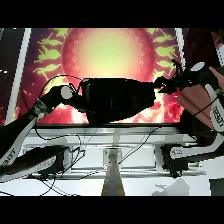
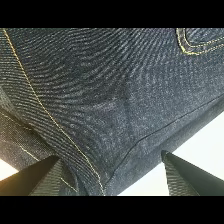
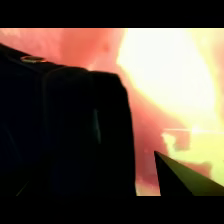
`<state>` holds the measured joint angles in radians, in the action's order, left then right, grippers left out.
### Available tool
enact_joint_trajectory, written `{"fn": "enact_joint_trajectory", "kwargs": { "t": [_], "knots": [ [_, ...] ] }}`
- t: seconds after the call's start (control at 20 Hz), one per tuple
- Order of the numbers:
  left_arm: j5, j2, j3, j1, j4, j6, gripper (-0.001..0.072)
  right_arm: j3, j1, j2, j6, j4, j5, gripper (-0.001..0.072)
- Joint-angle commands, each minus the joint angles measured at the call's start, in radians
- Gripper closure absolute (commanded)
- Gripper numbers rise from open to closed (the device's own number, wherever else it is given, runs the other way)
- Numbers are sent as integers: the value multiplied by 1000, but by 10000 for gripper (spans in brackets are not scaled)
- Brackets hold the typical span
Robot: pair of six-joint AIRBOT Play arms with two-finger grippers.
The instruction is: Fold the clothes and pants, and hang the long-sleeved shirts on hangers.
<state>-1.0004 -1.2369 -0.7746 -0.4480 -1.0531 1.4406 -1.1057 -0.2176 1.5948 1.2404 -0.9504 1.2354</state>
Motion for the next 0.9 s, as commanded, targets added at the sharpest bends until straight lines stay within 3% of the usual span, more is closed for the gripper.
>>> {"fn": "enact_joint_trajectory", "kwargs": {
  "t": [0.0,0.3,0.35,0.4,0.45,0.5,0.7,0.85],
  "knots": [
    [31,-1,-1,1,0,0,11,-5,2,83,-38,24,-18,24],
    [63,-1,0,1,-32,0,12,-5,132,121,-137,95,-65,54],
    [71,-1,0,1,-59,0,12,-5,172,121,-138,95,-74,128],
    [77,-1,0,2,-90,0,12,-5,207,121,-149,95,-79,283],
    [82,0,-1,1,-130,0,12,-5,239,118,-168,93,-81,522],
    [80,0,-4,2,-171,0,12,-6,266,108,-185,89,-96,672],
    [4,49,-110,2,-360,0,12,-64,297,-19,-152,38,-129,673],
    [1,150,-225,2,-538,0,13,-129,263,-192,19,-95,-156,673]
  ]
}}
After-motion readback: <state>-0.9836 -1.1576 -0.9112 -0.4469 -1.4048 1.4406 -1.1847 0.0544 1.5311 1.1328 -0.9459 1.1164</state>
